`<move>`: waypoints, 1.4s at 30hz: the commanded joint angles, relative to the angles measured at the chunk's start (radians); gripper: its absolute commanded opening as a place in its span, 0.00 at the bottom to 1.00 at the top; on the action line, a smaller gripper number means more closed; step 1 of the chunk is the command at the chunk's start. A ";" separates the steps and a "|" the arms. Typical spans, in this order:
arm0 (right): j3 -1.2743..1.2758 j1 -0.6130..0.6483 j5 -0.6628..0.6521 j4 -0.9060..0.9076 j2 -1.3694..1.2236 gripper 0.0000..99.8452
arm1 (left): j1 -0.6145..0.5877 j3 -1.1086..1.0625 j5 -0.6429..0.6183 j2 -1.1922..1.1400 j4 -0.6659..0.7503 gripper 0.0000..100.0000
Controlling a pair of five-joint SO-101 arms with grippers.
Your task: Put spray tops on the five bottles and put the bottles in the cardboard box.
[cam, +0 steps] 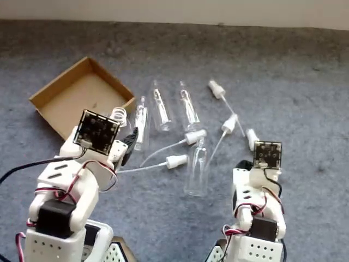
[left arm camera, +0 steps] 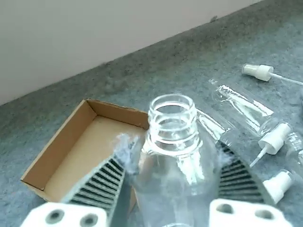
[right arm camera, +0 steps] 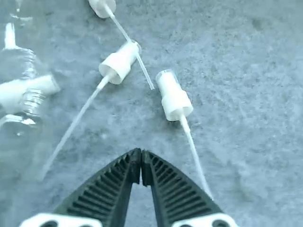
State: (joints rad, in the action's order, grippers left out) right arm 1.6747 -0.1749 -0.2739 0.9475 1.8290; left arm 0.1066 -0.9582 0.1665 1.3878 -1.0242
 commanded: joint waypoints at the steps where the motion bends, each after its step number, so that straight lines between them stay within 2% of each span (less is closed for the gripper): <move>1: 0.047 -0.097 -0.086 -0.035 0.008 0.01 | -0.013 -0.124 0.006 0.081 0.120 0.08; 3: -0.018 -0.122 -0.123 -0.012 0.001 0.01 | -0.013 -0.179 0.006 0.108 0.158 0.08; 6: -0.148 -0.136 -0.209 0.143 -0.001 0.01 | -0.013 -0.268 0.006 0.153 0.218 0.08; 10: -0.332 -0.136 -0.212 0.277 -0.038 0.01 | -0.007 -0.398 0.003 0.234 0.345 0.08; 13: -0.483 -0.137 -0.212 0.317 -0.220 0.01 | 0.051 -0.481 0.003 0.289 0.371 0.08; 17: -0.717 -0.136 -0.207 0.340 -0.602 0.01 | 0.128 -0.547 0.000 0.367 0.376 0.08; 22: -0.974 -0.136 -0.206 0.346 -1.000 0.01 | 0.186 -0.570 -0.196 0.450 0.385 0.08; 25: -1.076 -0.136 -0.206 0.346 -1.176 0.01 | 0.188 -0.604 -0.244 0.441 0.463 0.08; 29: -1.165 -0.136 -0.195 0.346 -1.357 0.01 | 0.189 -0.704 -0.279 0.441 0.600 0.08; 31: -1.202 -0.139 -0.138 0.344 -1.434 0.01 | 0.189 -0.739 -0.287 0.438 0.640 0.08; 33: -1.262 -0.136 -0.098 0.344 -1.503 0.03 | 0.189 -0.737 -0.288 0.438 0.640 0.08; 38: -1.412 -0.125 -0.094 0.346 -1.635 0.14 | 0.191 -0.737 -0.288 0.440 0.586 0.08; 42: -1.540 -0.077 -0.089 0.360 -1.722 0.15 | 0.189 -0.737 -0.288 0.440 0.583 0.08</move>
State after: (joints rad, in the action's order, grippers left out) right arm 0.2708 -0.2946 -0.3828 1.2881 0.1289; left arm 0.2785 -1.6732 -0.1097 1.8098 -0.4396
